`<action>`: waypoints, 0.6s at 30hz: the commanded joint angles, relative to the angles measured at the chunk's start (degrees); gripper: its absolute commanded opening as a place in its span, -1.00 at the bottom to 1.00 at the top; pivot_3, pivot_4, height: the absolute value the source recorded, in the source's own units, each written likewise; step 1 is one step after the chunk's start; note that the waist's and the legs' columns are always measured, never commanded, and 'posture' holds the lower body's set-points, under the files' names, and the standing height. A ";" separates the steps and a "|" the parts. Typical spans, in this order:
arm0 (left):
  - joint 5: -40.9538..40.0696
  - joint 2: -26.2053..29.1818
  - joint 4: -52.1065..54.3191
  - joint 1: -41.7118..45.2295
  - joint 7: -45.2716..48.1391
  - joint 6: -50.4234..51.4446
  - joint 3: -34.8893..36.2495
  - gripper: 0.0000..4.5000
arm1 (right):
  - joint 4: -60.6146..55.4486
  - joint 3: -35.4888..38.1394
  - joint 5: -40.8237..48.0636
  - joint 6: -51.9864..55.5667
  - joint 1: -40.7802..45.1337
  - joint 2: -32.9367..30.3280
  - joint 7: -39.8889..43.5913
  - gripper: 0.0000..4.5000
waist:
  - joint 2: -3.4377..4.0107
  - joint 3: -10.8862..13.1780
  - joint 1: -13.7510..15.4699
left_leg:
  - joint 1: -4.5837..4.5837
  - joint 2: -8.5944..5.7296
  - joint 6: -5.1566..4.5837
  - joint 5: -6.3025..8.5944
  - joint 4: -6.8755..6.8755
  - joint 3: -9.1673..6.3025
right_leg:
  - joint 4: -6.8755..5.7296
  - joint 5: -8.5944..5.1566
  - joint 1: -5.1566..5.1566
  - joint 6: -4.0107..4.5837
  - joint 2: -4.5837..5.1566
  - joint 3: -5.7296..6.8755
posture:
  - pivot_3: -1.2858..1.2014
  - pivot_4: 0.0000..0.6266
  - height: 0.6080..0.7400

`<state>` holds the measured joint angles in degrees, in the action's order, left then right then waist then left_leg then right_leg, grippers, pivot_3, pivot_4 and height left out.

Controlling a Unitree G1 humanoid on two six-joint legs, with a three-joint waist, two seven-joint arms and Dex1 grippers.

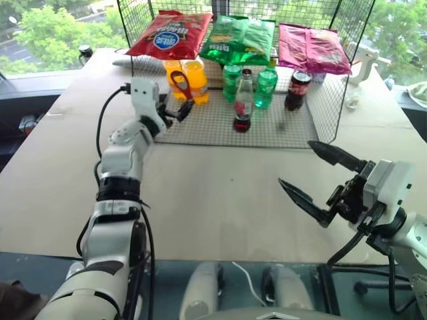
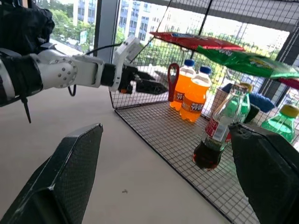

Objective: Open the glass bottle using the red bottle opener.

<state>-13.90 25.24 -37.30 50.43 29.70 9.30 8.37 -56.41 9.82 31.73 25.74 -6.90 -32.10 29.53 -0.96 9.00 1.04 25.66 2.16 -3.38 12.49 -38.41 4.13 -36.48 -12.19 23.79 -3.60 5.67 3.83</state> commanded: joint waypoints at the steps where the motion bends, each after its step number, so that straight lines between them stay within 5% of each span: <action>1: 2.21 -0.90 -4.61 3.49 -0.62 -6.03 -0.36 1.00 | -3.03 -0.02 -1.56 -1.89 -0.59 0.13 -1.57 0.94 | 0.00 0.00 -0.09 | 0.00 0.00 0.00 0.00 0.00 0.00 | 0.00 0.00 0.00 0.00 0.00 -0.01 | 0.03 -0.52 1.00; 3: 2.92 -1.57 -7.35 4.87 -1.26 -8.00 -0.15 1.00 | -3.41 -0.23 -2.22 -2.07 -1.14 0.30 -2.23 0.94 | -0.02 0.02 -0.11 | 0.00 0.00 0.00 0.00 0.00 0.00 | 0.00 0.00 0.00 0.00 -0.01 -0.01 | 0.03 -0.52 1.00; 6: 3.96 -2.10 -10.04 6.07 -1.34 -9.93 -0.31 0.61 | -3.58 -0.71 -2.90 -2.77 -2.07 0.25 -2.92 1.00 | -0.04 0.03 -0.23 | 0.00 0.02 0.00 0.00 0.01 -0.01 | 0.00 -0.01 0.01 -0.02 -0.03 0.00 | 0.03 -0.52 1.00; 18: 4.48 -1.45 -14.83 8.37 0.36 -14.34 0.97 0.61 | -3.59 -2.71 -4.91 -4.27 -3.94 0.08 -4.70 1.00 | -0.13 0.08 -0.15 | 0.00 0.02 0.00 0.00 0.00 -0.02 | 0.00 0.00 0.00 -0.02 -0.02 0.00 | 0.03 -0.52 1.00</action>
<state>-9.23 23.11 -52.47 56.54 29.63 -2.79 8.60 -57.68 7.01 27.19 22.97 -10.69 -31.97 25.42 -1.09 9.08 0.90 25.67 2.18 -3.38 12.49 -38.41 4.10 -36.49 -12.19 23.79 -3.63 5.65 3.83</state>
